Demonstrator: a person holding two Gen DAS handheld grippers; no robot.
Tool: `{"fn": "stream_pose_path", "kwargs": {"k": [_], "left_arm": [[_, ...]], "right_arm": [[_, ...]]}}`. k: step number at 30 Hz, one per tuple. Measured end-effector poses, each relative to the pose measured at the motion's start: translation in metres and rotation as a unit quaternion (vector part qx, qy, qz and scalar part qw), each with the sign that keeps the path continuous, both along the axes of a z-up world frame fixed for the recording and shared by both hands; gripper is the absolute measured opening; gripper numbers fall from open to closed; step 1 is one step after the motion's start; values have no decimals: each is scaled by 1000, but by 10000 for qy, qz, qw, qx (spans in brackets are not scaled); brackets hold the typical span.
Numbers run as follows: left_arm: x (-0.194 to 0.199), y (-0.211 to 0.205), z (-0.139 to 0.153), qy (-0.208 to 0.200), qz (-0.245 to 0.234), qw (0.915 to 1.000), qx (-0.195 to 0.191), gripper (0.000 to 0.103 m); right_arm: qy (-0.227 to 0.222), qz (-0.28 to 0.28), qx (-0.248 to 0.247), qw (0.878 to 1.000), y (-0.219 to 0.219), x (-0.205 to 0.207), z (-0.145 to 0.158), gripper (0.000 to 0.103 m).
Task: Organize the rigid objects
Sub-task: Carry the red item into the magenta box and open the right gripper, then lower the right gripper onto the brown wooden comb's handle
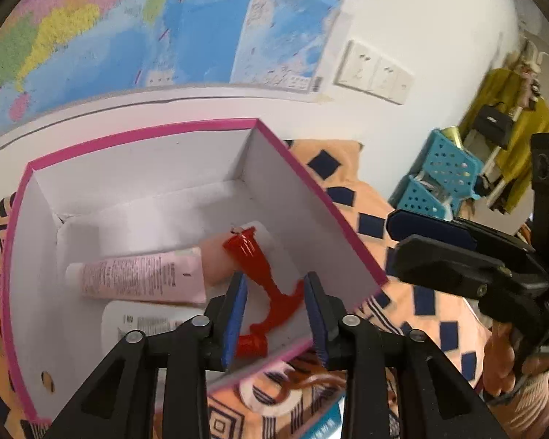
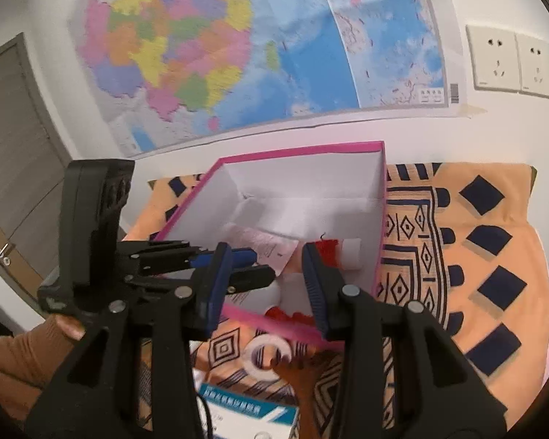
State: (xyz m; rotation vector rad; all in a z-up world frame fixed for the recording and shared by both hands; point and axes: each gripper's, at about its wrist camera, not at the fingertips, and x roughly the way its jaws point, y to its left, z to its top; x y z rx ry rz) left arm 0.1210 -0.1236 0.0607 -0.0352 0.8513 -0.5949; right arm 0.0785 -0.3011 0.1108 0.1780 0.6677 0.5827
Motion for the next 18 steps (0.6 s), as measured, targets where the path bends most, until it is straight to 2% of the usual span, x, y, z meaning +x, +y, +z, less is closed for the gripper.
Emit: {"fn": "stream_pose_path", "kwargs": {"k": [6, 11, 14, 18], "left_arm": [[-34, 11, 3, -345, -147, 9993, -85, 40], [-54, 15, -11, -235, -199, 9994, -165, 40], [-66, 13, -24, -86, -228, 9996, -137, 40], [-77, 9, -37, 31, -297, 9995, -46, 40]], "right_arm": [[-55, 249, -36, 9997, -8, -38, -12, 42], [445, 174, -296, 9984, -9, -48, -49, 42], [842, 142, -506, 9951, -6, -44, -79, 42], [1150, 176, -764, 9903, 1, -40, -106, 42]]}}
